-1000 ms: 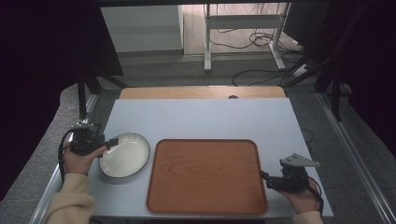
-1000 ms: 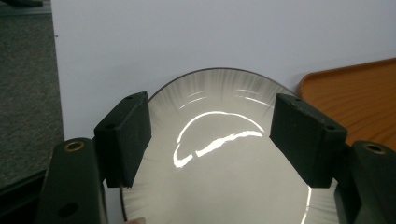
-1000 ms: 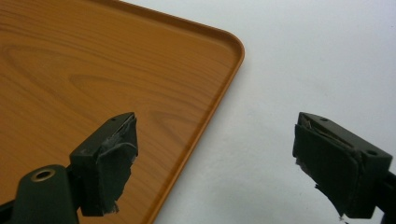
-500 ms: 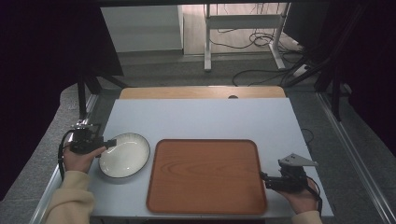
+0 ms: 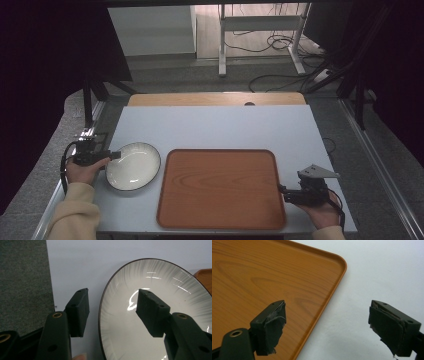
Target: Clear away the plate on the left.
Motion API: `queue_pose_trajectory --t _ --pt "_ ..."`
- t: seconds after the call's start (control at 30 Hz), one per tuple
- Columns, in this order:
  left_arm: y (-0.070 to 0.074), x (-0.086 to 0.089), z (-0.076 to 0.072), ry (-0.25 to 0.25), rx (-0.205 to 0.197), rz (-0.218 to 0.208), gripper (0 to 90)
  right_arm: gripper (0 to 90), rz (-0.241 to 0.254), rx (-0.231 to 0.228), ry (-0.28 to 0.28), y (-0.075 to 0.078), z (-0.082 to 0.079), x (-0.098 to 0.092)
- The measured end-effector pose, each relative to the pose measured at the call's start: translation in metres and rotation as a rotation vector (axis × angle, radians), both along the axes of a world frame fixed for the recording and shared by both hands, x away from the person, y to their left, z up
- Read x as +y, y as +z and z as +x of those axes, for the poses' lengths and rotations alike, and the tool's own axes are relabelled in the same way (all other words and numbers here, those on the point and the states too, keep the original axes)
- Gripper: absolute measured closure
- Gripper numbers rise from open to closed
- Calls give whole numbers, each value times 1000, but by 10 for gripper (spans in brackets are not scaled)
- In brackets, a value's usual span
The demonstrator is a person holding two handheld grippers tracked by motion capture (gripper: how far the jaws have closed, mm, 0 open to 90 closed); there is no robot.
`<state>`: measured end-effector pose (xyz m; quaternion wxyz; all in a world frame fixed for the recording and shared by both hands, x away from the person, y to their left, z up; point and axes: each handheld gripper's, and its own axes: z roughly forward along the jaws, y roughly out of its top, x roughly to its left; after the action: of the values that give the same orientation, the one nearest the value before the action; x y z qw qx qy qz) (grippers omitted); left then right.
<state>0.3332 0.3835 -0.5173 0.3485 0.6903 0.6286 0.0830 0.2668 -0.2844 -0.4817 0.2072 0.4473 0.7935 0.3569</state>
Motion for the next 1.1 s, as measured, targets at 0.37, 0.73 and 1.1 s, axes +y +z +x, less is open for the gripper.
queue_pose_trajectory --t 0.37,0.73,1.1 --pt "-11 6 0 -13 65 -28 517 149 0 6 14 -1 1 1" --pt "-18 3 2 -47 114 -58 664 151 -2 12 15 -2 1 0" --pt "-22 6 3 -18 127 -118 694 151 -4 15 16 -2 2 1"
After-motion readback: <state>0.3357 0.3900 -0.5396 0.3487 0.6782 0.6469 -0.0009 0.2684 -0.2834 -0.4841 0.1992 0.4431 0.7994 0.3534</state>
